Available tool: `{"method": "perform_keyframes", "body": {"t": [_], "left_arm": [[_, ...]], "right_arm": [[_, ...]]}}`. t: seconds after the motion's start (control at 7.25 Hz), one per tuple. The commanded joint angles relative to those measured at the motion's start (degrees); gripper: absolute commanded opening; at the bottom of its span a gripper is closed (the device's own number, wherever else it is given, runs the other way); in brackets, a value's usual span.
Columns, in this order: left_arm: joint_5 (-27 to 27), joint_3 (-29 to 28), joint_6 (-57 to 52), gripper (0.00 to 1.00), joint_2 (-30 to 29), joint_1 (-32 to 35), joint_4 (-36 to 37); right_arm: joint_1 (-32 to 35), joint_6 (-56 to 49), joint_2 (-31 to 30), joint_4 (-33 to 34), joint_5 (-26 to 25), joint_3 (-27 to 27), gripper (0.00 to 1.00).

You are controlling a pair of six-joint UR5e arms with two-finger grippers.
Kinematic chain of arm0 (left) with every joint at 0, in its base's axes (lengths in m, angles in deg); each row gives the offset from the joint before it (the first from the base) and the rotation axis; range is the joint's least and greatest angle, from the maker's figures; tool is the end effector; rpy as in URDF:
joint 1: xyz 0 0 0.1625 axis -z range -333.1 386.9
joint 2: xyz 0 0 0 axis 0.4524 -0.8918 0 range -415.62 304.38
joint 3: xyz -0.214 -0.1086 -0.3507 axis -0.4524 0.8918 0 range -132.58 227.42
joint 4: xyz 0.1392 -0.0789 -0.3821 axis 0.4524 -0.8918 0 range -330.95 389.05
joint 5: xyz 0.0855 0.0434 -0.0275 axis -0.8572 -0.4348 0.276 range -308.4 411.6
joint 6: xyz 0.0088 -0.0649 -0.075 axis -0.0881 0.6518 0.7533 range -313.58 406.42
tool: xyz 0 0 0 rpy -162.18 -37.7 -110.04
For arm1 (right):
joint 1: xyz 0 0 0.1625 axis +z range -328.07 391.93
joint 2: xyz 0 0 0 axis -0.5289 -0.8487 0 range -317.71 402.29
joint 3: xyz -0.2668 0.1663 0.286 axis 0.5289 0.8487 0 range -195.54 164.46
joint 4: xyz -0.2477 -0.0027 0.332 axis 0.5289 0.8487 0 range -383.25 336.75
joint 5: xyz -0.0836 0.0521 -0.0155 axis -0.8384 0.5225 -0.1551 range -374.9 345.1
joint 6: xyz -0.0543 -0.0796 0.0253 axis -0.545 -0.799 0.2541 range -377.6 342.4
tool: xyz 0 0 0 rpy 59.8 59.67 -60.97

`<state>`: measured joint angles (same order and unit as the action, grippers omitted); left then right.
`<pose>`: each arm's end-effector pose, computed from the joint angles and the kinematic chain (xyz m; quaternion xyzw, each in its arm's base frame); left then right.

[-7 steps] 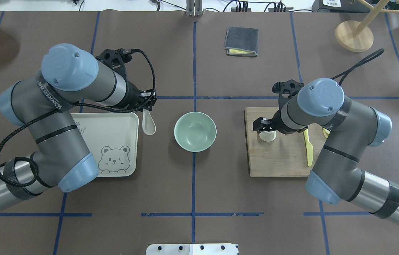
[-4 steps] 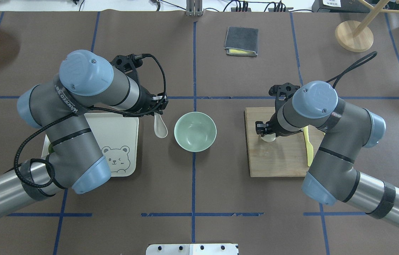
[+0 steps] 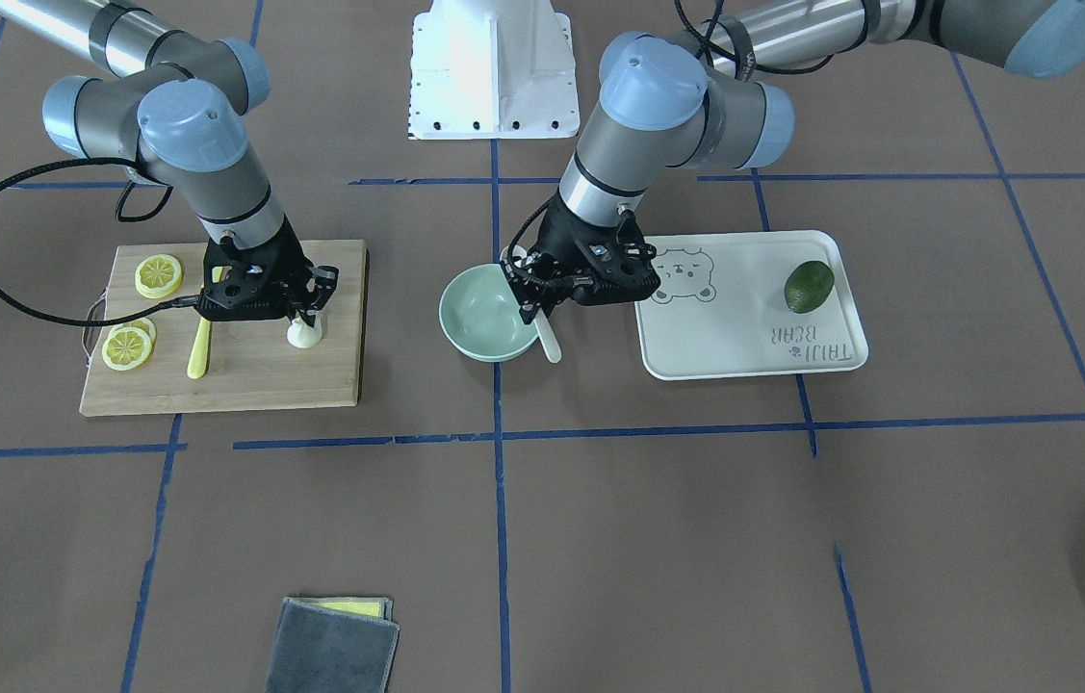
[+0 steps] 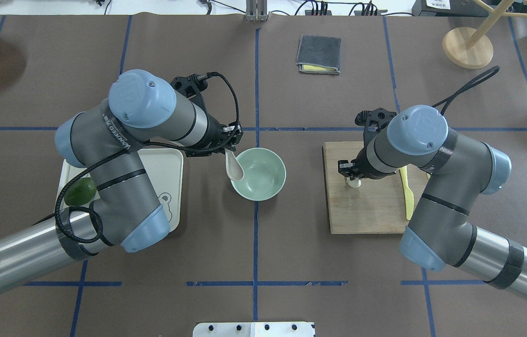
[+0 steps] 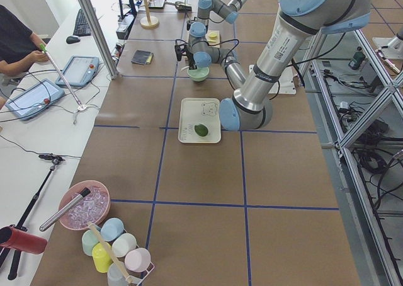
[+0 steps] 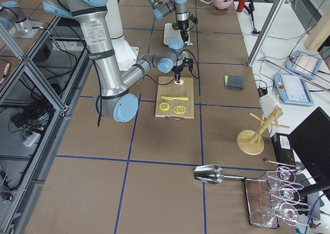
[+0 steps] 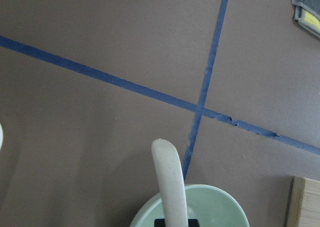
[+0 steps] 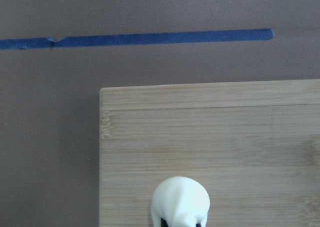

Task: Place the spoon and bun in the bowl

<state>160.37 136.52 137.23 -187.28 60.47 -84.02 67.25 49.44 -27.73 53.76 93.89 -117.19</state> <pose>0.5340 -0.4760 0.1759 0.0143 0.5396 -0.1652 0.8255 -0.4444 -0.4389 0.3533 0.0505 -0.4007 0.0366 0.9141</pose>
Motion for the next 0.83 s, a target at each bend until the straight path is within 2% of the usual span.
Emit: {"method": "perform_keyframes", "body": {"t": [0.0,0.14,0.28,0.41,0.69], "left_arm": [[-0.05,-3.40,0.67,0.00,-1.49,-0.26,-3.81],[-0.13,-3.41,0.68,0.00,-1.40,-0.26,-3.91],[-0.14,-3.32,0.42,0.63,-1.31,-0.09,-3.99],[-0.05,-2.88,0.41,1.00,-1.40,-0.09,-3.91],[0.21,-0.70,0.42,1.00,-1.22,1.92,-3.03]], "right_arm": [[0.63,-0.07,-0.03,0.07,0.45,-0.74,0.00],[0.98,-0.07,-0.03,0.07,0.62,-0.74,0.00],[1.16,-0.07,0.06,0.07,0.63,-0.74,0.00],[1.42,-0.07,0.06,0.07,0.63,-0.74,0.00],[2.47,-0.33,0.49,-0.02,0.63,-1.96,0.00]]}}
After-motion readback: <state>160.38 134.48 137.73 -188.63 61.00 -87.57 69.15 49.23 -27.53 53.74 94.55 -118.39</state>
